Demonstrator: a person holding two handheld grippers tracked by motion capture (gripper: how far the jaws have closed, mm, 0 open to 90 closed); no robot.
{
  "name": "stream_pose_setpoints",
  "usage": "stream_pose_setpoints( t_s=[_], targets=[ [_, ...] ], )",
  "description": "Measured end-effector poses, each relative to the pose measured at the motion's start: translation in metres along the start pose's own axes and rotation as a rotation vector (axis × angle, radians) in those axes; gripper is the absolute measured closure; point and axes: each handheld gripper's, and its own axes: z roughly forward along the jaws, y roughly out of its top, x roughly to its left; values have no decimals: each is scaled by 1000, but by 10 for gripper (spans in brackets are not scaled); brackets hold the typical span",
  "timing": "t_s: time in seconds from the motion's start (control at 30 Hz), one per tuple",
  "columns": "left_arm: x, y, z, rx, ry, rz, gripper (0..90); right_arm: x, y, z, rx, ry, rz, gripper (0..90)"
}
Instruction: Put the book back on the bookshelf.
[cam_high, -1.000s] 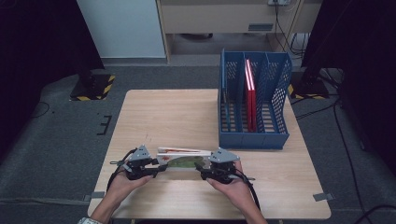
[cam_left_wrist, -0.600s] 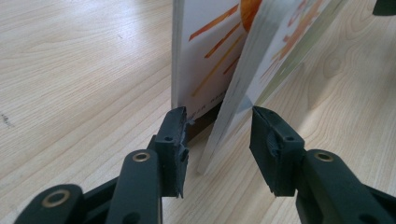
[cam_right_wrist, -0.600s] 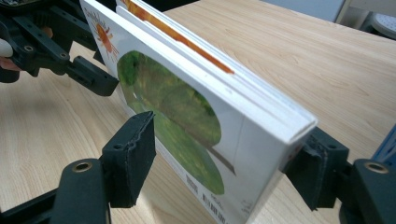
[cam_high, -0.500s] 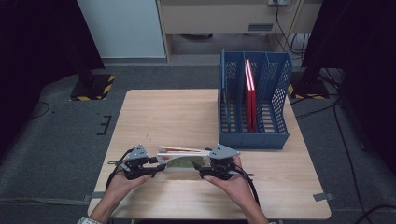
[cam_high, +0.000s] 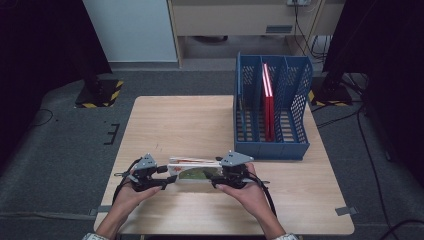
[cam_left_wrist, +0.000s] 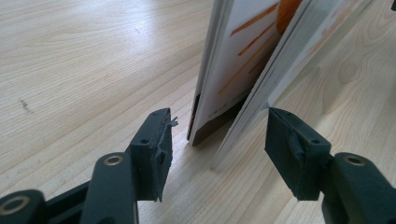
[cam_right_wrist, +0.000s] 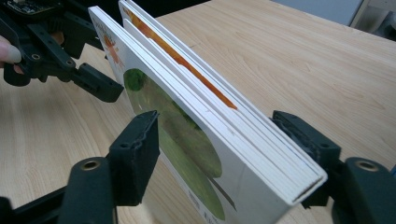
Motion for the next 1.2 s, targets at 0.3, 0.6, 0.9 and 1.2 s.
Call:
stream_pose_setpoints(
  t_s=[0.3, 0.6, 0.9, 1.2],
  targets=[
    [5, 0, 2, -21, 42, -33, 382, 2, 5, -2, 22, 16, 10, 478],
    [11, 2, 6, -44, 66, -63, 383, 9, 9, -2, 40, 40, 14, 568],
    [14, 7, 10, -71, 81, -76, 385, 10, 16, 2, 54, 18, 9, 552],
    [13, 8, 11, -75, 89, -72, 387, 10, 23, 12, 61, 6, -24, 567]
  ],
)
